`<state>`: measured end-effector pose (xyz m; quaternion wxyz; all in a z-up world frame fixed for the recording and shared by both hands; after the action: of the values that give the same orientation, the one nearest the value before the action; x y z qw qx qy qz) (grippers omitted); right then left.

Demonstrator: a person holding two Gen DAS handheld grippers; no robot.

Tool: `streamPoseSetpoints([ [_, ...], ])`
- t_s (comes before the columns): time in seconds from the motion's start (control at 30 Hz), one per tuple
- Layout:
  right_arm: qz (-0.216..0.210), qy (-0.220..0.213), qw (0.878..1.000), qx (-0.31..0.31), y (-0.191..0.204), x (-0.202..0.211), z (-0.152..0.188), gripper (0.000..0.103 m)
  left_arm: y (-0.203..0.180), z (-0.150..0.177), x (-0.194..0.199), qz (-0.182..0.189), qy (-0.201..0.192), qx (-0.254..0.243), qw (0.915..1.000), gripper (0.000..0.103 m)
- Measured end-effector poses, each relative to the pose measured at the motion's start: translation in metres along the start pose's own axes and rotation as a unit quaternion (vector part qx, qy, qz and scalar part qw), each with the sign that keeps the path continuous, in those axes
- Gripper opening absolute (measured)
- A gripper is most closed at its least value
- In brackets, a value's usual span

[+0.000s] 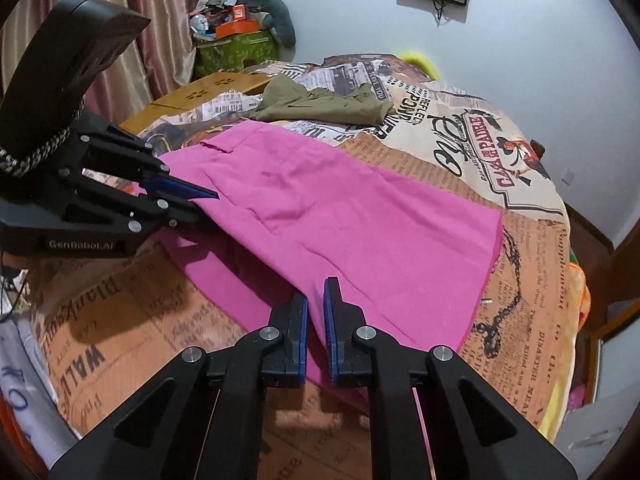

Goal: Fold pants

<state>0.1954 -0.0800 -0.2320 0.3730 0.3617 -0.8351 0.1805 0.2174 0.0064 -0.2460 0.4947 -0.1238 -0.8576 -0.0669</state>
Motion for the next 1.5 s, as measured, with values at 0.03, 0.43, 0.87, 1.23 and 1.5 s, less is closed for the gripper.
streamPoseSetpoints([
  [0.03, 0.000, 0.002, 1.000, -0.001, -0.001, 0.000, 0.002, 0.007, -0.001, 0.001, -0.001, 0.000, 0.003, 0.002, 1.0000, 0.013],
  [0.43, -0.001, 0.019, 0.999, -0.040, -0.003, 0.002, 0.020, 0.007, -0.011, 0.012, -0.004, 0.014, 0.015, 0.008, 0.9998, 0.013],
  [0.87, -0.019, 0.041, 0.996, -0.078, -0.010, 0.019, 0.031, 0.007, -0.001, 0.026, 0.032, 0.023, -0.005, 0.027, 0.9994, 0.014],
  [1.23, -0.015, -0.018, 0.990, -0.138, -0.022, 0.036, 0.002, 0.041, 0.056, 0.009, 0.045, 0.004, -0.037, 0.122, 0.9919, 0.046],
  [1.5, -0.056, 0.045, 0.983, -0.170, -0.012, -0.020, -0.005, 0.042, 0.055, 0.030, 0.010, -0.007, 0.011, 0.121, 0.9926, 0.046],
])
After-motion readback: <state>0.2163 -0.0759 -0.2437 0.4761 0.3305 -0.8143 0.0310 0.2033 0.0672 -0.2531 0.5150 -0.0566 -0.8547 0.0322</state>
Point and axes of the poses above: each gripper's, at about its wrist camera, not at the fingertips, and x roughly against the way its jaws point, y to its left, z to its underside, the point moved 1 cm from there along -x, roughly the way its jaws point
